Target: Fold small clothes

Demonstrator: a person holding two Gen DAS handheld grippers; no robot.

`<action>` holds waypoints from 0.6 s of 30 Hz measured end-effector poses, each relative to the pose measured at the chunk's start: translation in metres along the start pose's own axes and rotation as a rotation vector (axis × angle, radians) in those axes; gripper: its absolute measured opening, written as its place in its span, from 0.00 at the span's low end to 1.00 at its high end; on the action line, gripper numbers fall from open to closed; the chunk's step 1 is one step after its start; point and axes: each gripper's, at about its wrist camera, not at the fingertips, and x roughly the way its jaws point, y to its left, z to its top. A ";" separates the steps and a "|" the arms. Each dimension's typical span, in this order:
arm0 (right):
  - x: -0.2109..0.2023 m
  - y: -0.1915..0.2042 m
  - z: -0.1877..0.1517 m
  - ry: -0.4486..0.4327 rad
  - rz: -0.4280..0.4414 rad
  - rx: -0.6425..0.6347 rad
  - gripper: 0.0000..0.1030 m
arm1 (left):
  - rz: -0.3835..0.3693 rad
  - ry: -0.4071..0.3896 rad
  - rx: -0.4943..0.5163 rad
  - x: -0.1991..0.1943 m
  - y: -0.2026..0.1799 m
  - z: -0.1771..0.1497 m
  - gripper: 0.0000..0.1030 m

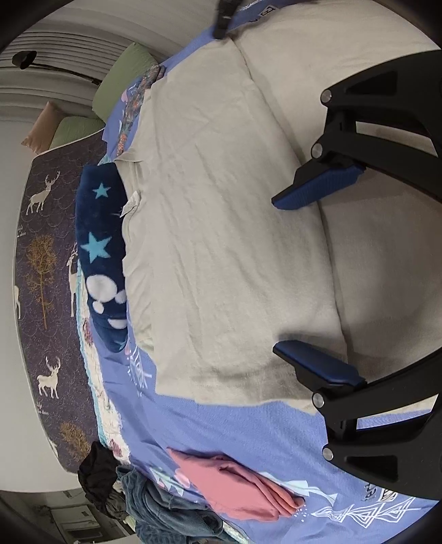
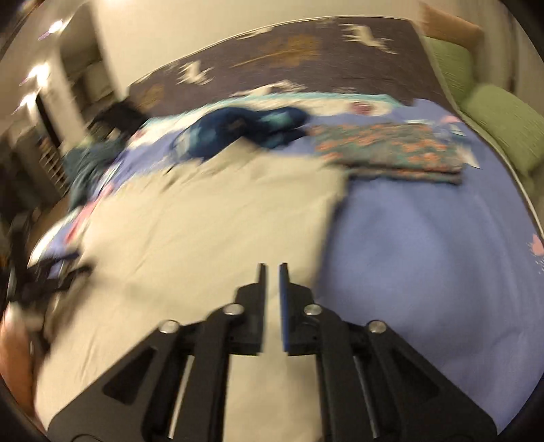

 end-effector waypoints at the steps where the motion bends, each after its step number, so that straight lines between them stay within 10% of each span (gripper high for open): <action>1: 0.008 -0.001 -0.010 0.039 -0.058 0.008 0.13 | 0.002 -0.010 -0.009 -0.004 0.002 0.000 0.78; 7: -0.011 -0.029 -0.025 0.041 -0.091 0.190 0.01 | -0.021 -0.026 -0.078 -0.053 0.030 -0.032 0.78; 12: -0.055 -0.019 -0.058 0.012 -0.079 0.169 0.26 | -0.153 0.063 -0.190 -0.082 0.065 -0.087 0.78; 18: -0.078 -0.037 -0.092 0.006 -0.060 0.225 0.27 | -0.183 0.076 -0.195 -0.103 0.069 -0.119 0.78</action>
